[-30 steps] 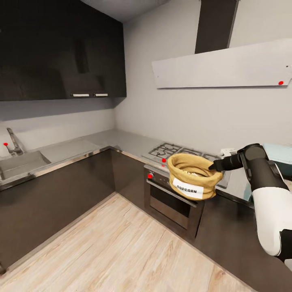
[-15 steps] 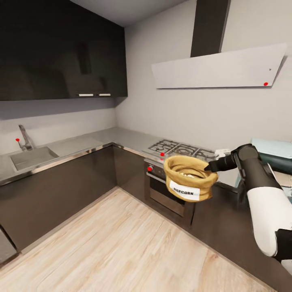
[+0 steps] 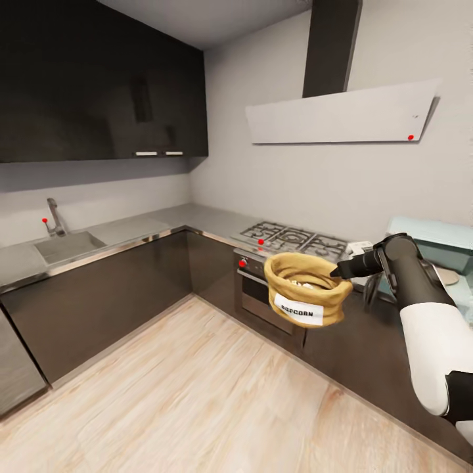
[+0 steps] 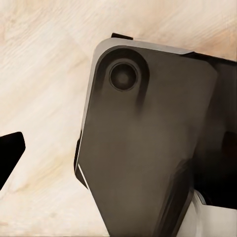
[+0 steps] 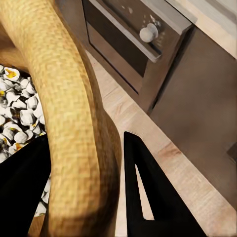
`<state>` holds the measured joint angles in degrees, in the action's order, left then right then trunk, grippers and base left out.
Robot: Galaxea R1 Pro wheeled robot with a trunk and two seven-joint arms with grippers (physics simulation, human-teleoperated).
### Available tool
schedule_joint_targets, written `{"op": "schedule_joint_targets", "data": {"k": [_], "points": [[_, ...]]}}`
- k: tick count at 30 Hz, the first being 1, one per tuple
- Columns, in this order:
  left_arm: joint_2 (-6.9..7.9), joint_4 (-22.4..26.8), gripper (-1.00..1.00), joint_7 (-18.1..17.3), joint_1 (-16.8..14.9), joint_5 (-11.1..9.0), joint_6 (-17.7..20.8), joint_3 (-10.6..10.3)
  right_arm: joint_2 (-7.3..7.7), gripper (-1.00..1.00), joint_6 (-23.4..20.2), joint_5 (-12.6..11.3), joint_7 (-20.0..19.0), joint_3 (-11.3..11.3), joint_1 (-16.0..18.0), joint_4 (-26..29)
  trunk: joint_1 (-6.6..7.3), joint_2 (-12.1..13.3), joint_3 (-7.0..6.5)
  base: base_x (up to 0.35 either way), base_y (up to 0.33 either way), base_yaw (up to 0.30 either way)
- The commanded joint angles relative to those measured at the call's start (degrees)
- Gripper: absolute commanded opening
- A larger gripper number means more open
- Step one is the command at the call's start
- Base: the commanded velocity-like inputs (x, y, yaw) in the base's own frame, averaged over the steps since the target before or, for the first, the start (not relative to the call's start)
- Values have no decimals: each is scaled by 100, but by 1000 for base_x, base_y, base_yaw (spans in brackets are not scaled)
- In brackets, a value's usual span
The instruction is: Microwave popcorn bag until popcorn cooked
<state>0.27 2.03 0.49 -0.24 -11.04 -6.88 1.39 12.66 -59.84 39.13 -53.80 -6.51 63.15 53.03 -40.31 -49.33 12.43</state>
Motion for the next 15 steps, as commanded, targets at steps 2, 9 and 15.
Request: {"op": "schedule_joint_targets", "data": {"k": [2,9,15], "points": [[-1,0,100,4,-3,-21,-11,10,-1,-100,-16,51,-58,-8,5,2,3,-6,9,-345,0,0],[-1,0,100,4,-3,-21,-12,11,-8,-100,-16,48,-61,-4,5,2,3,-6,9,-344,0,0],[-1,0,100,4,-3,-20,-15,11,-10,-100,-16,42,-61,-4,5,-2,3,-6,9,-318,0,0]]}}
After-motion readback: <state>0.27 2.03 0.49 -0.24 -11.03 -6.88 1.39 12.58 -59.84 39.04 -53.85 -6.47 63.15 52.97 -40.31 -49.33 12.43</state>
